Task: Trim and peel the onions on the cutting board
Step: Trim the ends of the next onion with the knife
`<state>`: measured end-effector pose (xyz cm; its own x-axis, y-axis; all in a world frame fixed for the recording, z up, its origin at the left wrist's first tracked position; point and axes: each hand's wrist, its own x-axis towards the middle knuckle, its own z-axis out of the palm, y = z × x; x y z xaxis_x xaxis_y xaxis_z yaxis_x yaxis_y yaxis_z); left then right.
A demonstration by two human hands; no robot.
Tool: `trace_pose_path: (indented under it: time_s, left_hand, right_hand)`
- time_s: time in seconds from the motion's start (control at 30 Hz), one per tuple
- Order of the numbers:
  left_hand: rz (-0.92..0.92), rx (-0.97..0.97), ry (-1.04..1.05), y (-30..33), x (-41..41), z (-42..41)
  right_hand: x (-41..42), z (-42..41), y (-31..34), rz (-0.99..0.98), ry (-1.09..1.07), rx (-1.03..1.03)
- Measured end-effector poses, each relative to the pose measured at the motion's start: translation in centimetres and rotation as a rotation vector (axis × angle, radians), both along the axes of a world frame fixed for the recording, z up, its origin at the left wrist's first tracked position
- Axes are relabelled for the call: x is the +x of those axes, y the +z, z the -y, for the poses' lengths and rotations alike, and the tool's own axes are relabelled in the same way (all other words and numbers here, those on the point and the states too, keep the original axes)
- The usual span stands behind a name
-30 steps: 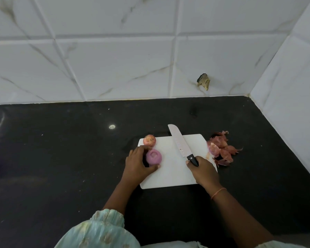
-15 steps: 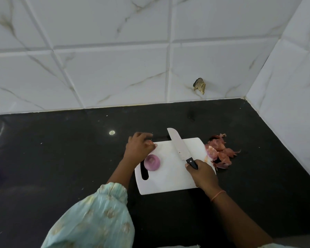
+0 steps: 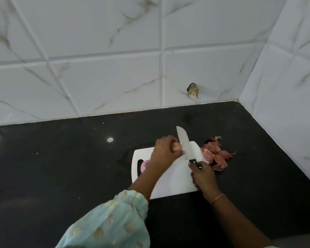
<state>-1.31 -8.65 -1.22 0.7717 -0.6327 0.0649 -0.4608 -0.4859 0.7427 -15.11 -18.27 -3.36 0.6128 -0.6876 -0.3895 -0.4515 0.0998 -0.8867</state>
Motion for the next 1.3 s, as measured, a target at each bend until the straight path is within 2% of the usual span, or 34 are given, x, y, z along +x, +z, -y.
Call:
trace_pose_path:
  time_s: [0.13,0.27,0.47,0.7,0.77,0.8,0.83,0.93,1.0,1.07,1.2,1.27,1.3]
  left_hand:
    - [0.140,0.072,-0.013,-3.2,-3.5,1.6]
    - [0.087,-0.056,-0.052,-5.7,-4.3,1.1]
    - [0.052,-0.144,-0.104,-6.2,-3.7,0.2]
    - [-0.064,-0.288,-0.005,-6.1,-4.3,0.0]
    - [-0.161,-0.320,0.041,-5.8,-4.4,0.1]
    - [-0.272,-0.352,0.083,-5.3,-4.5,0.5]
    - [-0.438,-0.412,0.142,-4.3,-4.6,0.9]
    - [-1.136,-0.732,0.261,-0.4,-4.7,2.1]
    - [-1.369,-0.853,0.176,0.9,-4.7,2.3]
    - [-1.430,-0.888,0.094,1.1,-4.9,2.2]
    - [-1.455,-0.863,0.100,0.8,-4.6,1.7]
    - [-1.367,-0.783,0.101,0.6,-4.4,1.4]
    - [-1.235,-0.687,0.082,0.2,-4.3,1.3]
  right_hand:
    - [-0.7,0.3,0.2,0.082,-0.129,0.050]
    - [-1.2,0.5,0.3,0.107,-0.101,0.035]
    - [-1.1,0.3,0.2,0.119,-0.084,-0.007]
    - [-1.2,0.5,-0.1,0.130,-0.072,-0.006]
    - [-1.2,0.4,-0.1,0.131,-0.057,-0.008]
    - [-1.2,0.4,-0.1,0.131,-0.050,-0.007]
    - [-1.2,0.4,-0.2,0.129,-0.044,-0.007]
    - [-1.0,0.6,-0.2,0.118,-0.043,-0.003]
    - [-0.9,0.7,-0.2,0.117,-0.049,0.004]
    - [-1.0,0.7,-0.3,0.121,-0.054,0.006]
    - [-0.9,0.6,-0.3,0.112,-0.065,-0.001]
    - [-0.9,0.7,-0.3,0.099,-0.061,-0.002]
    - [-0.8,0.7,-0.2,0.094,-0.056,-0.001]
